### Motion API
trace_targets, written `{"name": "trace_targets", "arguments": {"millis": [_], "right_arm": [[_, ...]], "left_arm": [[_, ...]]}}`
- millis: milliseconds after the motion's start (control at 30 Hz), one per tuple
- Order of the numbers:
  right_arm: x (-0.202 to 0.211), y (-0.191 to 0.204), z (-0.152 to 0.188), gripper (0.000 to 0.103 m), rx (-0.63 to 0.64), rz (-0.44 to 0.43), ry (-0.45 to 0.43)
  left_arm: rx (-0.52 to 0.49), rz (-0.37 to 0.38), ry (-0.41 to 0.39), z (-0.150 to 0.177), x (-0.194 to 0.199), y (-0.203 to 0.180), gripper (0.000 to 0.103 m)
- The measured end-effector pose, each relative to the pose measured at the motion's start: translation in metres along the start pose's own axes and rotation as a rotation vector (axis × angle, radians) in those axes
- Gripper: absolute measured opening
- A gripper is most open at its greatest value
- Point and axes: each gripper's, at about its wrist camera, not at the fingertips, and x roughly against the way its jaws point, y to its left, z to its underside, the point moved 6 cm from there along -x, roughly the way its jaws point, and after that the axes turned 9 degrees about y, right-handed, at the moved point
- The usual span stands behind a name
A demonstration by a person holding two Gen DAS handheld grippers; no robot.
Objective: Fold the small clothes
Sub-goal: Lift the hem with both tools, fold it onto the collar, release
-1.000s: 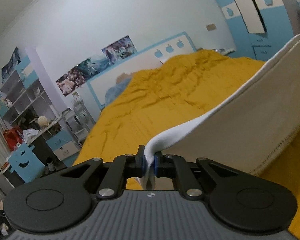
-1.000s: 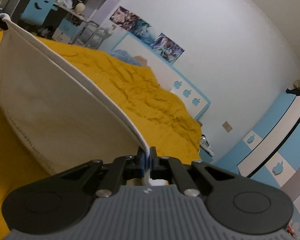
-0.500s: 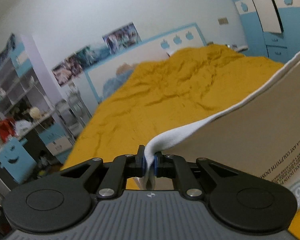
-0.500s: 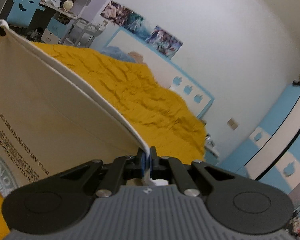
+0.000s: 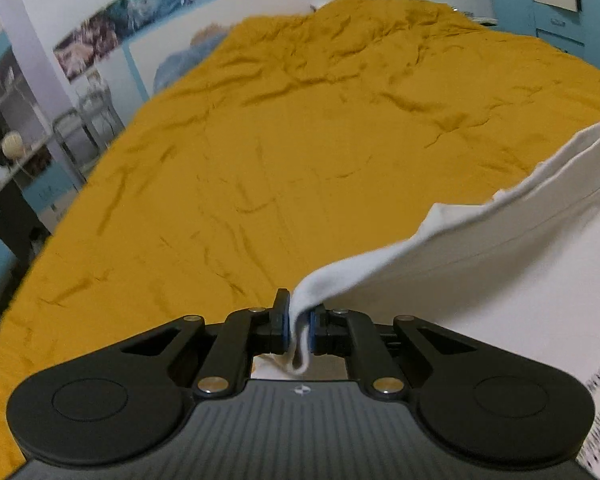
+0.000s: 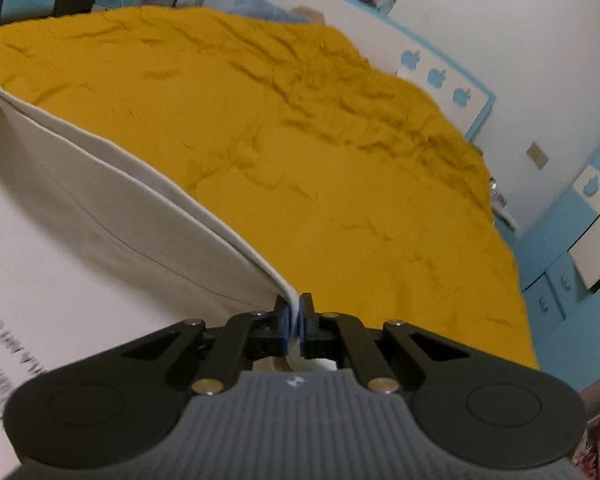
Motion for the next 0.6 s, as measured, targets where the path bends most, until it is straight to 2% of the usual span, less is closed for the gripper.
{"name": "trace_targets", "arguments": {"millis": [200, 233, 267, 333, 367, 400, 467, 533, 600], "right_arm": [[-0.054, 0.005, -0.005, 0.001, -0.061, -0.006, 0.042], [-0.06, 0.003, -0.006, 0.004, -0.068, -0.002, 0.045], [-0.063, 0.004, -0.006, 0.011, -0.073, 0.008, 0.046], [-0.064, 0.004, -0.004, 0.015, -0.081, 0.022, 0.043], [-0.062, 0.002, -0.004, 0.019, -0.089, 0.025, 0.04], [-0.061, -0.001, -0.004, 0.03, -0.101, 0.03, 0.035], [-0.053, -0.013, 0.0, 0.042, -0.148, 0.08, 0.018], [-0.049, -0.027, 0.005, 0.043, -0.219, 0.099, 0.014], [-0.041, -0.04, 0.013, 0.041, -0.294, 0.063, 0.023]], "left_arm": [[0.116, 0.062, 0.03, -0.003, -0.026, 0.012, 0.018], [0.132, 0.071, 0.028, -0.002, -0.027, 0.015, 0.02], [0.146, 0.078, 0.026, -0.002, -0.027, 0.019, 0.021], [0.166, 0.077, 0.022, -0.003, -0.028, 0.026, 0.034], [0.178, 0.065, 0.018, -0.004, -0.027, 0.029, 0.036], [0.196, 0.049, 0.017, -0.003, -0.026, 0.035, 0.036], [0.241, 0.042, 0.022, -0.002, -0.024, 0.046, 0.036], [0.284, 0.053, 0.037, 0.0, -0.018, 0.058, 0.036], [0.296, 0.065, 0.039, 0.003, -0.008, 0.065, 0.036]]}}
